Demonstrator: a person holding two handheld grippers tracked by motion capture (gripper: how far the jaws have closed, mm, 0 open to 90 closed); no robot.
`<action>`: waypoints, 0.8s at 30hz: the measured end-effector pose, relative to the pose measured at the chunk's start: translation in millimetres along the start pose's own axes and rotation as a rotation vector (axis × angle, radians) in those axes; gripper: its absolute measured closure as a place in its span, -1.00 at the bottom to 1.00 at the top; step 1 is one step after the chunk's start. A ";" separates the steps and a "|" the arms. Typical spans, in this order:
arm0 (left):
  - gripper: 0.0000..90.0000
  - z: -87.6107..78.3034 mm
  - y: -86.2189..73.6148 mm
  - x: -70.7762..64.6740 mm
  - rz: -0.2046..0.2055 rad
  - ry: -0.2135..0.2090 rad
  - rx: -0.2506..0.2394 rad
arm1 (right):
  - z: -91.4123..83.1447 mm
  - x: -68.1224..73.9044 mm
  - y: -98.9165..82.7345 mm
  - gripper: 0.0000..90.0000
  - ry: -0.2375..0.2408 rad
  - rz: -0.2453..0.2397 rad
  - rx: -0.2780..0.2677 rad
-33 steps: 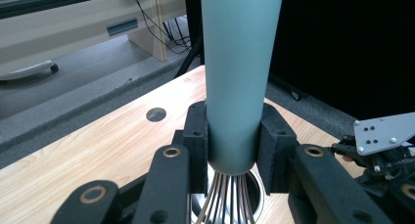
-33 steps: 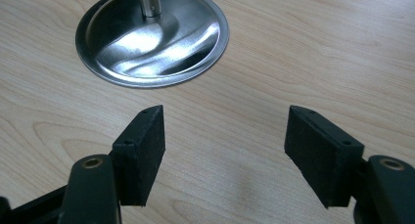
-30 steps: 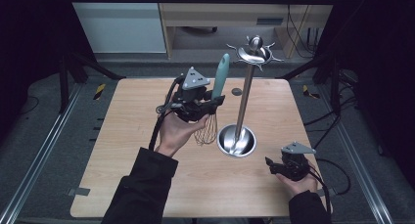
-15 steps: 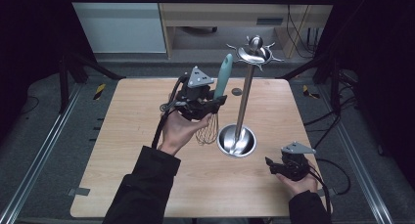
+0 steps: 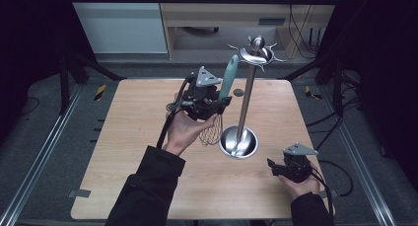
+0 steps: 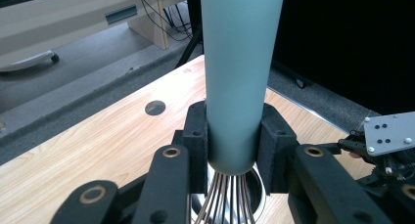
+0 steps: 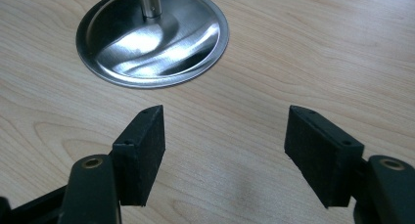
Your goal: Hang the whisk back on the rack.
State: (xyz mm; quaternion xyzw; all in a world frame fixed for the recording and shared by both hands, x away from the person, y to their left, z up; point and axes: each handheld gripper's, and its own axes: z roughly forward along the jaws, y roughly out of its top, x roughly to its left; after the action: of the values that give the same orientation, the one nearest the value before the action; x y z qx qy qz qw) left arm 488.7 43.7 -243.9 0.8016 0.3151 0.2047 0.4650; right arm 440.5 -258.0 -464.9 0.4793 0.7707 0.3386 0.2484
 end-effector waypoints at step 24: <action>0.53 19.3 2.6 -4.2 -0.008 0.006 0.000 | 0.6 -0.4 -0.1 -0.30 0.002 0.000 0.000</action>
State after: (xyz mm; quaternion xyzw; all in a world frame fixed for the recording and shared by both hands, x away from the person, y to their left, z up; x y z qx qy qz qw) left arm 498.4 27.9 -251.1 0.7998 0.3195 0.2052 0.4648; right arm 441.0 -258.3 -465.4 0.4788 0.7710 0.3390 0.2476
